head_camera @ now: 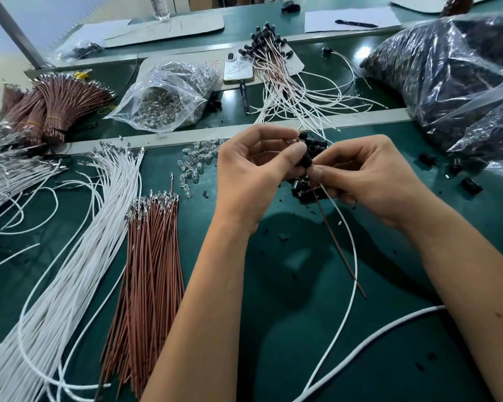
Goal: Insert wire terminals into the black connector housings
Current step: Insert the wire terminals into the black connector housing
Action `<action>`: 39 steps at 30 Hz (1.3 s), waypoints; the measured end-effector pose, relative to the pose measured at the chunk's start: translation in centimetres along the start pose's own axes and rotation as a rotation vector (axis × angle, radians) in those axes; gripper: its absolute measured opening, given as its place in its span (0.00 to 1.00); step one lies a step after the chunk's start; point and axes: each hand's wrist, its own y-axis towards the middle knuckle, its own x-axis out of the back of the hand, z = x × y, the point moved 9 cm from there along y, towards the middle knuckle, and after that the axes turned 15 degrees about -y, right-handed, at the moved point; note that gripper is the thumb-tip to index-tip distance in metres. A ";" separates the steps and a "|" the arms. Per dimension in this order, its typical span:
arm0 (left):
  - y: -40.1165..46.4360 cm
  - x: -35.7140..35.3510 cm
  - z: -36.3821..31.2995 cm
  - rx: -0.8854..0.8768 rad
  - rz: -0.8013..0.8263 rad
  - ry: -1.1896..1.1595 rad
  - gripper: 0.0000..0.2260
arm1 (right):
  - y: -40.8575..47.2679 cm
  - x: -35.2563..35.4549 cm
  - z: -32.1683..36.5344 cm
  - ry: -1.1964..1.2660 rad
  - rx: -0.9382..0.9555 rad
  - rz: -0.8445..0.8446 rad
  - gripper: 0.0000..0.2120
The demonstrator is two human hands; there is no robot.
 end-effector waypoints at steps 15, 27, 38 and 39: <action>-0.1 -0.5 -0.7 -0.060 0.044 0.078 0.15 | 0.1 0.4 0.1 -0.016 0.006 0.014 0.06; -0.8 -1.9 -2.9 -0.168 0.148 0.195 0.14 | 0.1 0.5 0.2 -0.060 0.038 0.033 0.04; -1.3 -3.1 -3.8 -0.241 0.229 0.224 0.15 | -0.2 1.5 2.2 -0.154 0.214 -0.100 0.06; -1.3 -3.2 -3.9 -0.243 0.238 0.227 0.15 | -0.2 1.5 2.2 -0.161 0.223 -0.099 0.06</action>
